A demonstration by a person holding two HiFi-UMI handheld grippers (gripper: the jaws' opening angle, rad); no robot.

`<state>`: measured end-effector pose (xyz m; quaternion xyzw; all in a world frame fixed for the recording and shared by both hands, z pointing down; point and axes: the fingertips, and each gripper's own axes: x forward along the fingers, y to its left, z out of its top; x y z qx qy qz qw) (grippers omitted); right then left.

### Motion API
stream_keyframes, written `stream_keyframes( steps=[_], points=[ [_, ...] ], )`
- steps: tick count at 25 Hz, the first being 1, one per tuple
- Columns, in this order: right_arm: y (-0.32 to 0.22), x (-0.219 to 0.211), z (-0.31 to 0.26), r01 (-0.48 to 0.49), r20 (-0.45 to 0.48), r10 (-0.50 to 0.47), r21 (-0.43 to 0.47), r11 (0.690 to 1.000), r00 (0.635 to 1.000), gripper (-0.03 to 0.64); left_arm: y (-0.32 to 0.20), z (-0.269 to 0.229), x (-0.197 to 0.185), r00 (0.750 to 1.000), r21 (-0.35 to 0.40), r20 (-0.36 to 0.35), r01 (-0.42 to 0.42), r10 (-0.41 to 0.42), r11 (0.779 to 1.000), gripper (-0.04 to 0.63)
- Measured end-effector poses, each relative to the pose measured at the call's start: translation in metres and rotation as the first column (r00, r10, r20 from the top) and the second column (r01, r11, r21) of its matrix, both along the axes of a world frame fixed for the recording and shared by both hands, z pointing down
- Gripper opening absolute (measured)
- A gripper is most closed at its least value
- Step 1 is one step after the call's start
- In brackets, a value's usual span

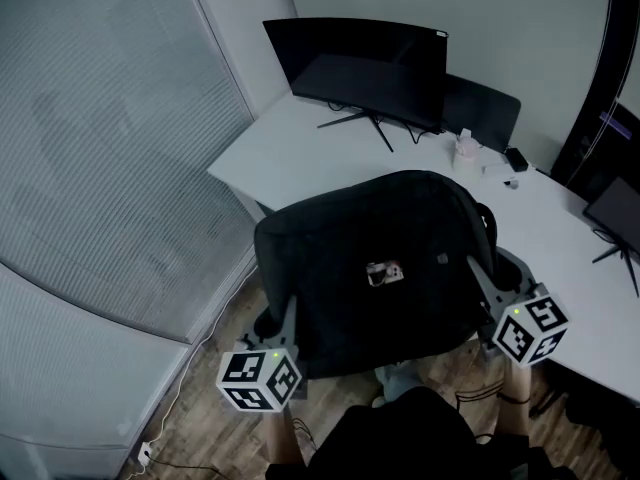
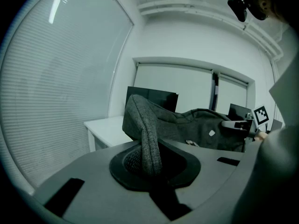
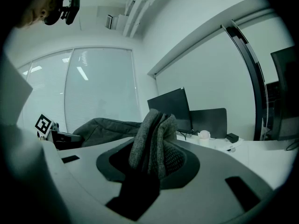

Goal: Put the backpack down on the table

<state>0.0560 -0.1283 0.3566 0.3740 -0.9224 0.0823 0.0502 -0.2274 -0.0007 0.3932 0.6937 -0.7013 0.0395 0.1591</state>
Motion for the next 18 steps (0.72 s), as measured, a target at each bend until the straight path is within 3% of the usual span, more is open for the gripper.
stream_keyframes(
  steps=[18],
  points=[
    [-0.144, -0.028, -0.009, -0.069, 0.047, 0.069, -0.019, 0.997, 0.997, 0.124, -0.164, -0.020, -0.038, 0.997, -0.010, 0.031, -0.064, 0.064, 0.998, 0.046]
  ],
)
